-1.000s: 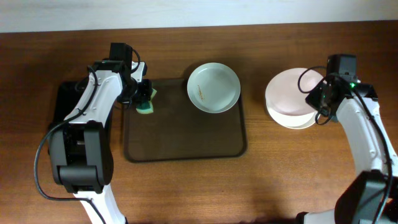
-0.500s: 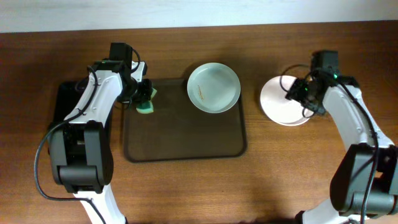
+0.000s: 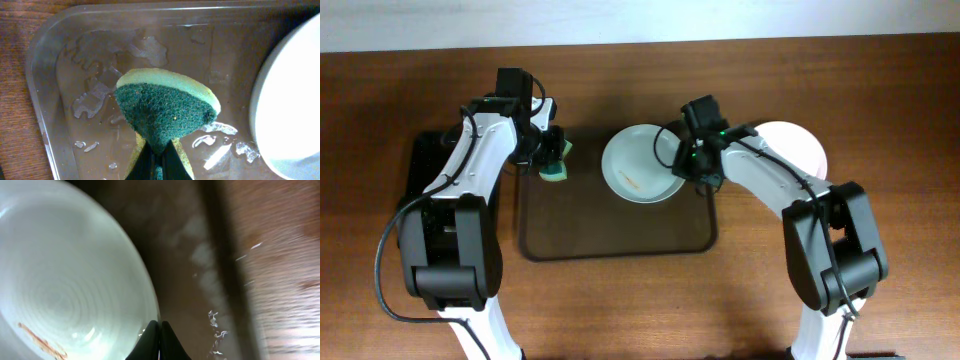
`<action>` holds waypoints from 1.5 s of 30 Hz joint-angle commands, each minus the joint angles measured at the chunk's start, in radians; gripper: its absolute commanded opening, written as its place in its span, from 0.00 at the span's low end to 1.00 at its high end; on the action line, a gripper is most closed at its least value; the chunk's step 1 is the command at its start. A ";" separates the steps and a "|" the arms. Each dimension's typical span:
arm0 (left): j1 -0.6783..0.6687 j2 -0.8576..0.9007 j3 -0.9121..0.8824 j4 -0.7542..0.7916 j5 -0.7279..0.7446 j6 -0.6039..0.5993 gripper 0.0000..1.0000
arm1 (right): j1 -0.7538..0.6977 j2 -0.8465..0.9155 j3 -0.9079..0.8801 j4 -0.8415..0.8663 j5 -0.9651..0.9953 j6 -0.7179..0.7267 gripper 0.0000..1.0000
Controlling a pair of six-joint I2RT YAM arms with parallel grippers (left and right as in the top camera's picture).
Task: Clean dirty plates on tray and stack at the side
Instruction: 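Grip the top white plate with the right gripper and pull it to center, then scrub the third plate with the sponge in the left gripper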
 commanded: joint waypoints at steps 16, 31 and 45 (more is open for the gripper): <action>-0.005 0.004 0.021 -0.005 0.027 0.016 0.01 | 0.048 0.233 0.311 -0.084 -0.138 -0.853 0.66; -0.013 0.005 0.021 -0.001 0.034 0.016 0.00 | 0.058 0.264 0.311 -0.283 -0.180 0.126 0.04; -0.102 0.173 0.011 0.137 0.111 0.103 0.00 | 0.100 0.264 0.306 -0.239 -0.211 0.015 0.04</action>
